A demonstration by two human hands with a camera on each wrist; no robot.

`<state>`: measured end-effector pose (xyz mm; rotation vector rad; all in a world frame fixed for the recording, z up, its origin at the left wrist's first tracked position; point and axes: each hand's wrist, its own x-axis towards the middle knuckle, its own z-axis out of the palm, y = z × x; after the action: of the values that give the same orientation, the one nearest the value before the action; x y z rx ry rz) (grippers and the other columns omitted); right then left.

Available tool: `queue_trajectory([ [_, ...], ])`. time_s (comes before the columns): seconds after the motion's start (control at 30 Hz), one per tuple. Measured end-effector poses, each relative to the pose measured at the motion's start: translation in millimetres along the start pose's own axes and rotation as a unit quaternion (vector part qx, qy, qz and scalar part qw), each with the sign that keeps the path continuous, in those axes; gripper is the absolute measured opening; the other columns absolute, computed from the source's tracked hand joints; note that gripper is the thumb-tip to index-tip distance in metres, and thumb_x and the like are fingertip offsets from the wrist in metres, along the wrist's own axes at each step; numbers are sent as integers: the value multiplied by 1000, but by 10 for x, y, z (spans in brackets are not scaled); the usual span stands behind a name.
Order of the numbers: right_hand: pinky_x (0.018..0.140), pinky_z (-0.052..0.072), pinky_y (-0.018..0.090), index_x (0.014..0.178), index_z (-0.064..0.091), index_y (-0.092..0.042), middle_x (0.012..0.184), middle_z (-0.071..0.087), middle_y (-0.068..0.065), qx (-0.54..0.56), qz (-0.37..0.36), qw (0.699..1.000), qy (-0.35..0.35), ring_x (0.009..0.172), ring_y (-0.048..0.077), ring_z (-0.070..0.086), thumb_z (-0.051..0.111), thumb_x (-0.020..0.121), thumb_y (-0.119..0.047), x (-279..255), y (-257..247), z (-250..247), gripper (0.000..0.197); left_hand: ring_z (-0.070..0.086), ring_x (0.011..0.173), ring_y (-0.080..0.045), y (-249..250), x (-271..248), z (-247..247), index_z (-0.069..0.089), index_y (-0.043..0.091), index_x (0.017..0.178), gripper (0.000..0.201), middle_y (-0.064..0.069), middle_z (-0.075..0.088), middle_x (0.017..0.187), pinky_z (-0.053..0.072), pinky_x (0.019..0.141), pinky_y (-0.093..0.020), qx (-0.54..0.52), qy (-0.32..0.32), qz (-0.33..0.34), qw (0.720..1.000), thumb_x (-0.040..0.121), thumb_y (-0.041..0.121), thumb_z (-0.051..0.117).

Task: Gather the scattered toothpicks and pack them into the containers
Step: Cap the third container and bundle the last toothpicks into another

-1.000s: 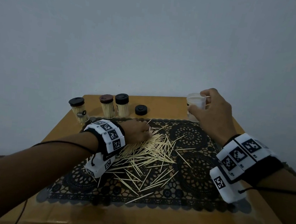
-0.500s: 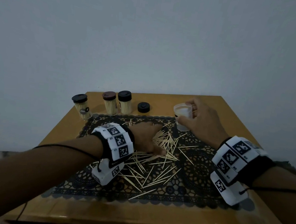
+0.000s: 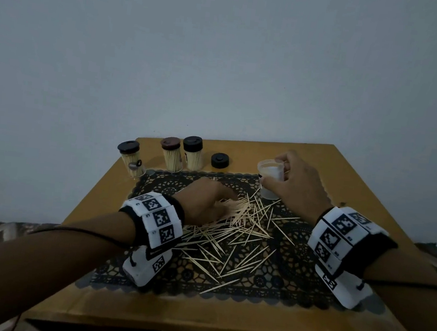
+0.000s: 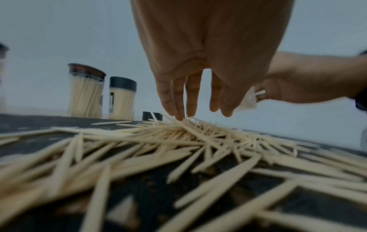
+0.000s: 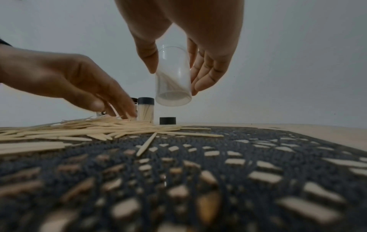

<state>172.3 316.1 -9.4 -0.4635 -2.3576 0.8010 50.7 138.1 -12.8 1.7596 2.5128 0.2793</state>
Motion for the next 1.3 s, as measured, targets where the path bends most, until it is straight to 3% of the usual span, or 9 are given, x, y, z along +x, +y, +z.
queue_trajectory([
  [0.13, 68, 55, 32, 112, 54, -15, 104, 64, 2, -13, 0, 999, -37, 84, 19, 63, 78, 77, -33, -11, -3, 4, 45, 42, 129, -17, -54, -189, -89, 41, 21, 143, 58, 0, 45, 144, 33, 102, -26, -28, 32, -43, 998, 92, 40, 60],
  [0.2, 64, 48, 22, 113, 54, -15, 101, 64, 1, -24, 0, 997, -70, 85, 18, 61, 78, 79, -31, -20, -18, 3, 45, 37, 132, -22, -91, -290, -94, 29, 20, 148, 77, -4, 37, 146, 34, 107, -34, 7, -37, -103, 994, 86, 55, 59],
  [0.3, 62, 44, 24, 108, 54, -15, 96, 63, 1, -16, -12, 994, -105, 82, 18, 59, 79, 77, -28, -28, -18, 18, 42, 33, 132, -25, -92, -371, -31, 23, 18, 148, 93, -7, 33, 146, 34, 109, -41, 46, -112, -157, 980, 78, 68, 58],
  [0.5, 61, 45, 26, 105, 54, -12, 93, 63, 0, -20, -3, 991, -129, 79, 20, 60, 81, 74, -26, -34, 10, 35, 44, 36, 131, -23, -18, -281, 51, 31, 17, 147, 85, -6, 40, 145, 35, 107, -36, 27, -69, -141, 987, 81, 62, 61],
  [0.63, 57, 43, 20, 104, 54, -13, 91, 61, -4, -7, 9, 992, -128, 75, 11, 57, 81, 73, -26, -21, 18, 24, 44, 43, 126, -21, -19, -260, 33, 34, 18, 144, 74, -5, 45, 142, 37, 101, -31, -14, -39, -118, 992, 85, 56, 60],
  [0.8, 61, 44, 23, 106, 54, -12, 92, 59, -3, -5, 11, 992, -124, 79, 15, 57, 81, 74, -26, -16, 21, 25, 44, 32, 133, -20, -106, -355, 23, 30, 29, 144, 83, 0, 36, 147, 33, 109, -37, -19, -119, -99, 988, 76, 57, 70],
  [0.93, 59, 43, 21, 105, 54, -12, 89, 56, -5, -1, 15, 992, -123, 76, 11, 54, 80, 75, -25, -16, 20, 23, 42, 44, 122, -17, -130, -344, 44, 46, 27, 133, 63, 2, 49, 134, 39, 100, -31, -13, -59, -77, 995, 80, 51, 69],
  [1.07, 60, 43, 24, 103, 54, -13, 89, 57, -4, -2, 20, 993, -120, 76, 13, 54, 81, 74, -25, -30, 10, 13, 41, 53, 111, -16, -93, -306, 55, 50, 24, 128, 52, 1, 57, 127, 46, 91, -32, -2, -24, -66, 998, 84, 42, 69],
  [1.3, 56, 40, 21, 105, 54, -13, 88, 57, -7, -5, 27, 992, -121, 74, 9, 55, 80, 75, -25, -34, 1, 3, 42, 50, 111, -19, -153, -256, -31, 45, 23, 135, 56, -1, 47, 131, 42, 91, -28, -23, -56, -68, 996, 87, 42, 65],
])
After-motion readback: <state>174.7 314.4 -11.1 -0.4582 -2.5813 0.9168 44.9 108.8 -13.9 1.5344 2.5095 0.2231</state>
